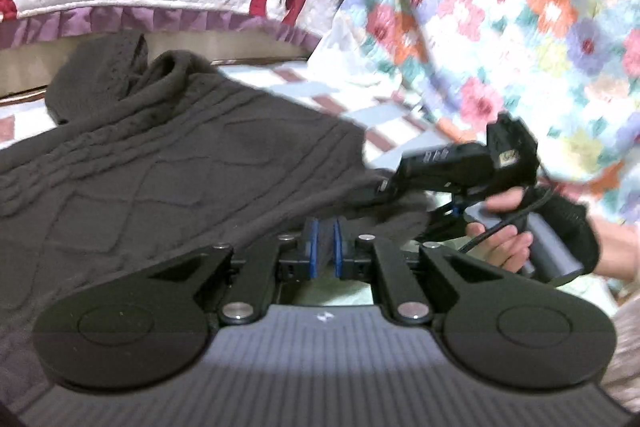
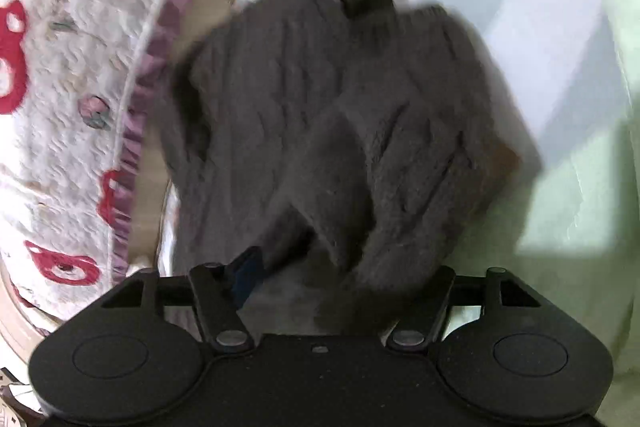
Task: Fold clothes
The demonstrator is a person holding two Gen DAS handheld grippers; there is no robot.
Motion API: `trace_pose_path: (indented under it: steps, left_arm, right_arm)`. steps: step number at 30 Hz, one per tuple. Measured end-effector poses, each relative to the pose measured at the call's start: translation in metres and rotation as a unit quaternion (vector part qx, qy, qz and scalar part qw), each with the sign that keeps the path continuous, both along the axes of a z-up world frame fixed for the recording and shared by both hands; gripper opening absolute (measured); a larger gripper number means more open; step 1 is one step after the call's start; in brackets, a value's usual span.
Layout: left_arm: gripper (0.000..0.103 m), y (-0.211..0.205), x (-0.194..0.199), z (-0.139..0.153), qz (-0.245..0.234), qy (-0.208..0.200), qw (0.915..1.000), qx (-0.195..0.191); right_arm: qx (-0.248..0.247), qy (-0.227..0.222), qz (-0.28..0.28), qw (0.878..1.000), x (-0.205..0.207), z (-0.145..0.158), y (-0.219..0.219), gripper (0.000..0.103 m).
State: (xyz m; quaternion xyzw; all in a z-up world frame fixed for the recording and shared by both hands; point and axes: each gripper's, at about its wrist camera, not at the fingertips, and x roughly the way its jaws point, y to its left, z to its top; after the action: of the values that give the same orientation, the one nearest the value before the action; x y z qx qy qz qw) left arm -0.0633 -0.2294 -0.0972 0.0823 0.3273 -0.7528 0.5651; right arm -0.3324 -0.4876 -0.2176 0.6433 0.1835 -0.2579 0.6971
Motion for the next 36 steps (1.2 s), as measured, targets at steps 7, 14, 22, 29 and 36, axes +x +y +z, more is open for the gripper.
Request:
trace_pose_path:
  steps: [7, 14, 22, 29, 36]
  left_arm:
    - [0.048, 0.015, 0.022, 0.018, 0.023, 0.066, 0.9972, -0.026]
    - [0.057, -0.004, 0.038, -0.017, 0.053, 0.046, 0.9952, 0.069]
    - [0.07, -0.037, -0.021, -0.027, -0.042, -0.077, 0.9956, 0.031]
    - [0.076, -0.077, -0.029, -0.073, -0.091, 0.037, 0.9899, 0.101]
    - [0.006, -0.052, 0.012, -0.019, -0.027, 0.105, 0.9925, 0.056]
  right_arm:
    - [-0.13, -0.159, 0.127, 0.97, -0.042, 0.071, 0.016, 0.014]
    - [-0.098, -0.188, 0.181, 0.96, -0.067, 0.053, 0.022, 0.014]
    - [-0.088, -0.213, 0.156, 0.96, -0.046, 0.056, 0.005, 0.014]
    - [-0.095, -0.183, 0.172, 0.963, -0.041, 0.051, 0.01, 0.015]
    - [-0.104, -0.17, 0.166, 0.966, -0.053, 0.048, 0.009, 0.015]
